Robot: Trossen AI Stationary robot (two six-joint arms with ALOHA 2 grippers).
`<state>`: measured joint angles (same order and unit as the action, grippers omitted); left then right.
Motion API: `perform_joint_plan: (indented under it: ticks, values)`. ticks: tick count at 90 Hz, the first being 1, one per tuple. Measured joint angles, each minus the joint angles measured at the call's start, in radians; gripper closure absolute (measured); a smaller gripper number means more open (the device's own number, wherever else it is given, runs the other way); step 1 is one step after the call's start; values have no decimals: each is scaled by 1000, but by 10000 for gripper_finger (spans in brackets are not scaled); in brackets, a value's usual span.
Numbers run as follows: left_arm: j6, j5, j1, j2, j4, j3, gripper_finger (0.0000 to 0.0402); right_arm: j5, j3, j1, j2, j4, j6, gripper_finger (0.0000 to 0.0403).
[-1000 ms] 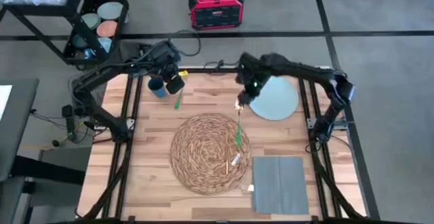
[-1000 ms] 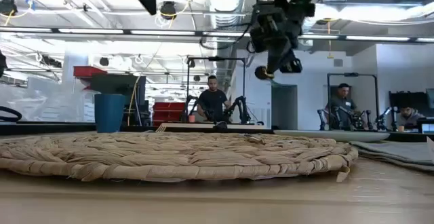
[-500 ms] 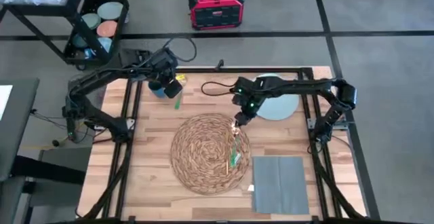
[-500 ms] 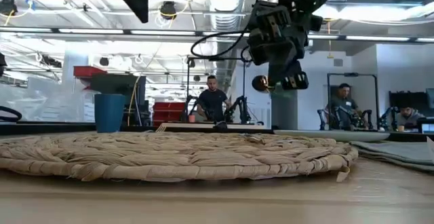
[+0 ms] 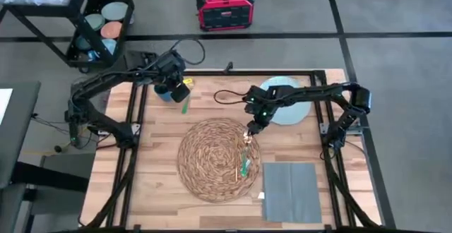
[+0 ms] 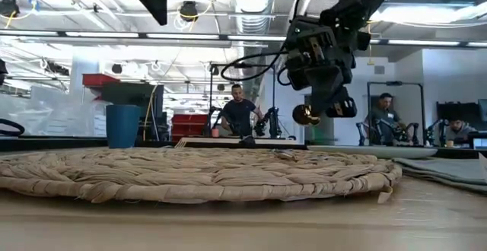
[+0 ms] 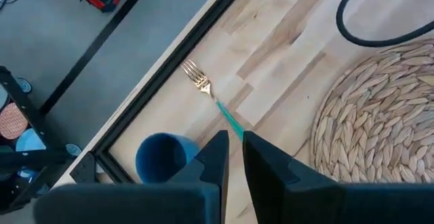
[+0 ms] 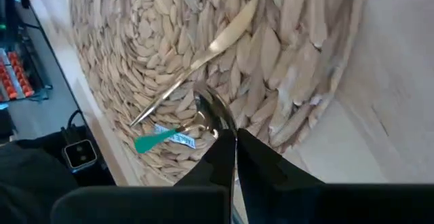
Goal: Set table place
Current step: Put the green spoon on the brown placemat to the right of the gold table knife
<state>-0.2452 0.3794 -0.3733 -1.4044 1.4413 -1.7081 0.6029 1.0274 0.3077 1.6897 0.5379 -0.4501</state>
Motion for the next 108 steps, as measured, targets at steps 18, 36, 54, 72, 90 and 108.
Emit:
perform_joint_plan:
  ticks: [18,36,54,72,90,108]
  values:
    - [1,0,0,0,-1,0,373,0,-19,-14,0,-54,-15,403]
    - [1,0,0,0,-1,0,373,-4,-19,-13,0,-76,-22,403]
    - [2,0,0,0,-1,0,373,-6,-20,-13,0,-74,-17,403]
    - [15,0,0,0,-1,-1,373,0,-19,-16,0,-58,12,386]
    - [17,0,0,0,-2,-1,373,-2,-20,-15,0,-38,29,326]
    - [16,1,0,0,-15,-1,373,-104,-19,8,0,-37,37,293]
